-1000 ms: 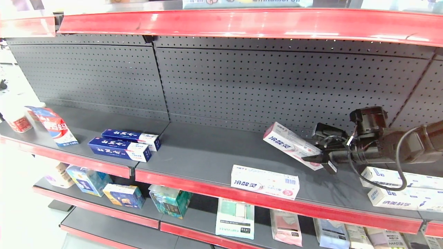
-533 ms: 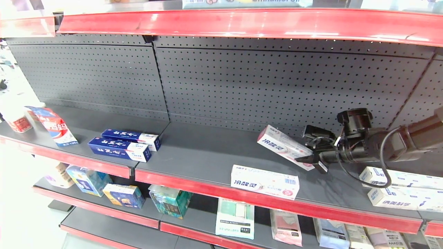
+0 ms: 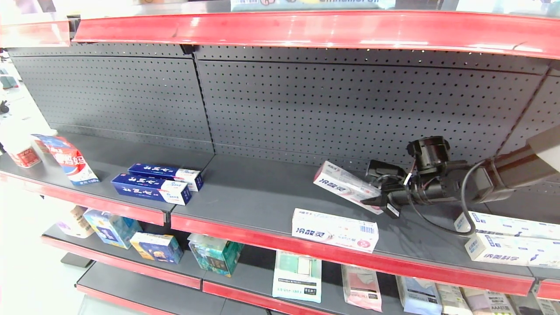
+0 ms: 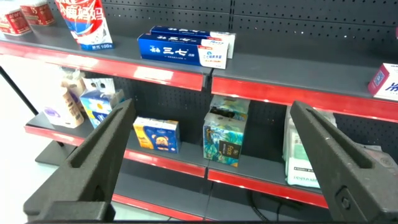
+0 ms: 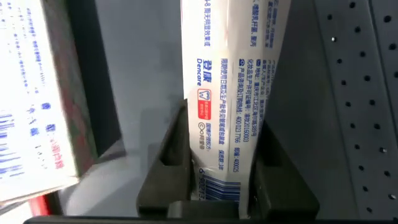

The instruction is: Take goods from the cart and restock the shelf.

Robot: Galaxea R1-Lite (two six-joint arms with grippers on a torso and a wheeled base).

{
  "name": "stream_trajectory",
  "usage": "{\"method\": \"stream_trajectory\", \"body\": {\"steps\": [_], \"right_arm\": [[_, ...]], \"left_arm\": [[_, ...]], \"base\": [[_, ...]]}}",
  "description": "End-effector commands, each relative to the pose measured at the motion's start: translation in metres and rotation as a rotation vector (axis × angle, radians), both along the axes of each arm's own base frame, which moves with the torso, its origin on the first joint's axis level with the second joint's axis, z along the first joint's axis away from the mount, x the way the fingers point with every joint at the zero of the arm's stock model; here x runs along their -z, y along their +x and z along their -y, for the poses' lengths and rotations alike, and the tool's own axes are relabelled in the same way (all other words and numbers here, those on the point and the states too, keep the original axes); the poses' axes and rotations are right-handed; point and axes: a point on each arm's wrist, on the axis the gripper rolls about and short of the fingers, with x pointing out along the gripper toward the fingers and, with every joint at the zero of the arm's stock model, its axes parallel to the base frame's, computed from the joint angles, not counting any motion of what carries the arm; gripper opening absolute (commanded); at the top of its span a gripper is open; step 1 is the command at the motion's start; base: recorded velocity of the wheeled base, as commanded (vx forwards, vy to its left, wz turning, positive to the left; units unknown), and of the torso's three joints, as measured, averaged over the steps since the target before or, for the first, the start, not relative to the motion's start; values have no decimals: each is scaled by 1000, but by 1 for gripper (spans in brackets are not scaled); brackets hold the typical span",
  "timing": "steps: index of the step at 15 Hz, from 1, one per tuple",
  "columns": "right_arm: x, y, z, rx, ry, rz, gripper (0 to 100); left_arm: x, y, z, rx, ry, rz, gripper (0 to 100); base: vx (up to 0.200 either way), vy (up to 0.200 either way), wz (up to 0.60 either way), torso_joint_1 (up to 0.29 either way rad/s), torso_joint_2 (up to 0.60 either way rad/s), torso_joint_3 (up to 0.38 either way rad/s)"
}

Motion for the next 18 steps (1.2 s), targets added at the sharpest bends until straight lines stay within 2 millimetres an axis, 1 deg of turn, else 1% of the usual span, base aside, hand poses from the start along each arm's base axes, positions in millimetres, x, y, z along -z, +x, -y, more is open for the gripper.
{"method": "stream_trajectory", "body": {"steps": [1,8,13,14,18], "right_arm": [[2,1,-6,-10,-12,-2,0],[6,1,-10,0,-49,-13,0],[8,0,-19,-22,-50,-14,0],[9,0,-19,-22,-51,-19,100],[11,0,-20,-22,-51,-22,100]], "left_arm": [[0,0,0,-1,0,-1,100],[0,0,0,-1,0,-1,100],[0,0,0,-1,0,-1,100],[0,0,0,-1,0,-1,100],[0,0,0,-1,0,-1,100]], "base": [[0,0,0,0,0,0],[0,0,0,0,0,0],[0,0,0,0,0,0],[0,0,0,0,0,0],[0,0,0,0,0,0]]}}
